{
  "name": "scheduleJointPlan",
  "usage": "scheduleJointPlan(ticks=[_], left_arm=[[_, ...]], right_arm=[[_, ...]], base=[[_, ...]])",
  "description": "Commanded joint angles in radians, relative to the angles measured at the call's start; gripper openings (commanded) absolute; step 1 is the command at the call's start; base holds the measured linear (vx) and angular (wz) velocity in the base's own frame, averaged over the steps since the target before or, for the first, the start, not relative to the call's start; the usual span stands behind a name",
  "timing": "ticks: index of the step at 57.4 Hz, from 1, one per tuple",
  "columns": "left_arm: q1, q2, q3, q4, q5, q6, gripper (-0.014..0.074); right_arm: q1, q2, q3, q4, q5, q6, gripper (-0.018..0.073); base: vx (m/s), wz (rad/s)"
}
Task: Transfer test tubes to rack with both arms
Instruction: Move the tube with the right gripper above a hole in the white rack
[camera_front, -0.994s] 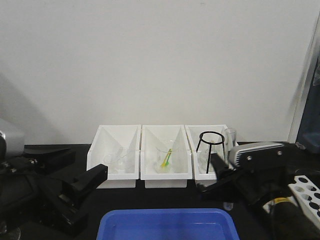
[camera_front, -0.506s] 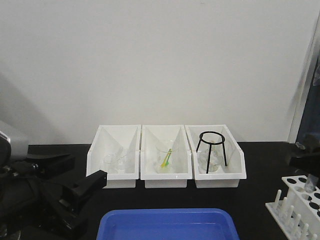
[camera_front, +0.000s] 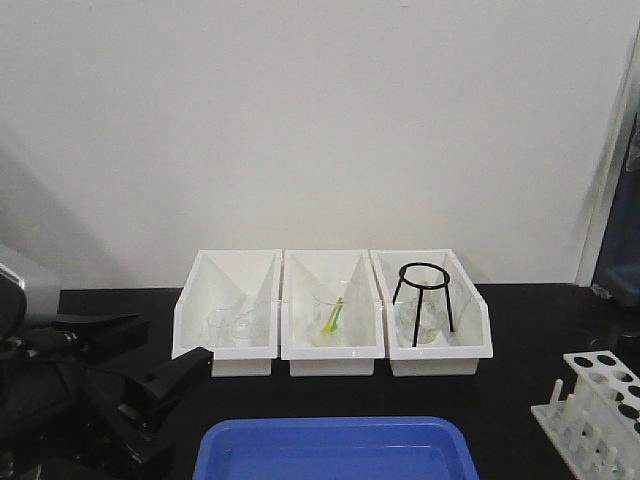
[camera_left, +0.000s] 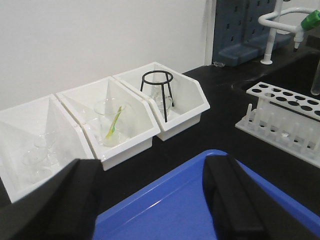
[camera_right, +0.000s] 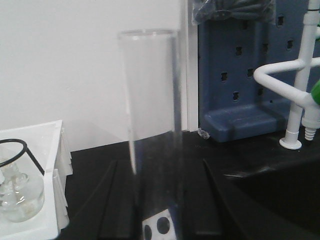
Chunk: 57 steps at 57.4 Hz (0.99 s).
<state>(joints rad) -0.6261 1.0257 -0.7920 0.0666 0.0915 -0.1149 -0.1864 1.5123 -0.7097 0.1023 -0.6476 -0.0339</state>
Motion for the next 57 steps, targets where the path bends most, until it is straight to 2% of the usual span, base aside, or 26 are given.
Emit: scheduleJointPlan(ticks=[1, 39, 57], left_arm=[[0.003, -0.018, -0.035, -0.007, -0.073, 0.001, 0.053], [0.003, -0.018, -0.035, -0.007, -0.072, 0.001, 0.053], [0.003, -0.018, -0.035, -0.007, -0.072, 0.0, 0.053]], right_arm=[[-0.006, 0.006, -0.028, -0.025, -0.156, 0.006, -0.0006], [-0.006, 0.194, -0.028, -0.025, -0.391, 0.048, -0.0006], [-0.006, 0.25, -0.028, -0.025, -0.394, 0.055, -0.0006]], base=[[0.0, 0.0], [0.0, 0.0], [0.0, 0.0]])
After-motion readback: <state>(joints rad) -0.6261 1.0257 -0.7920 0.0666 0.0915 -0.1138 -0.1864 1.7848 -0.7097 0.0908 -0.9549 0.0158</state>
